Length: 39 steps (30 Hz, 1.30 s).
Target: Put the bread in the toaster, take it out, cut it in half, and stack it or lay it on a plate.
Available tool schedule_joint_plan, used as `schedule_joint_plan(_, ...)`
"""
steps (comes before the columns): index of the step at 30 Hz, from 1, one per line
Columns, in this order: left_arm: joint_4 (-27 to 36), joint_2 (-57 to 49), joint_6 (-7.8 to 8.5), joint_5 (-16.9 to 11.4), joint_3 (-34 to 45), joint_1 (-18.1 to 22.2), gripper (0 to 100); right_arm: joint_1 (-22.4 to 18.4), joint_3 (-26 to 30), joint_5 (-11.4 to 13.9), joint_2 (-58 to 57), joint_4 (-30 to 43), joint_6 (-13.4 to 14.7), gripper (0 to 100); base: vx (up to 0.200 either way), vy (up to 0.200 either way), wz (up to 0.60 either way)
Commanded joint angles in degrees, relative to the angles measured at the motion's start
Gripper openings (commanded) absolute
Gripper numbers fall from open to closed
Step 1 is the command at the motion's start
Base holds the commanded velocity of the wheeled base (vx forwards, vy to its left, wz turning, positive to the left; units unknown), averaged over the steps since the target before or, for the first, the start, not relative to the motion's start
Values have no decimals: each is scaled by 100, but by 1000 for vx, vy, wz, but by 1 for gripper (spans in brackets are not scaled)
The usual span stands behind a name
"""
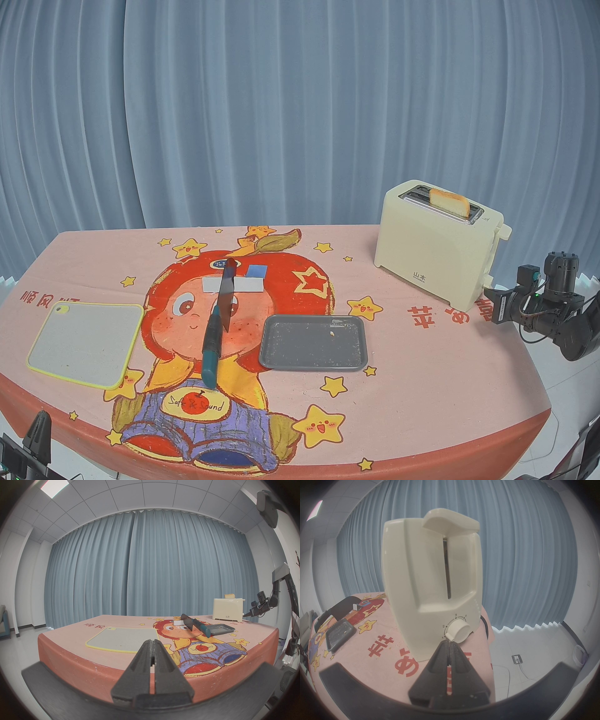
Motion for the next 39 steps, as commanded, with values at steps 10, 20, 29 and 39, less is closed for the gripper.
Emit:
schedule_joint_plan(10,-1,-93,-1,4,101,2,0,-2,447,0,-293,-35,-37,0,0,0,0)
schedule_joint_plan(20,-1,-93,-1,4,101,2,0,-98,781,26,-2077,88,-19,0,0,0,0)
schedule_joint_plan(29,-1,-93,-1,4,101,2,0,-72,-511,228,-2420,712,-63,0,0,0,0)
schedule_joint_plan(39,-1,-93,-1,4,101,2,0,-54,-1346,202,-1312,914,-63,0,0,0,0)
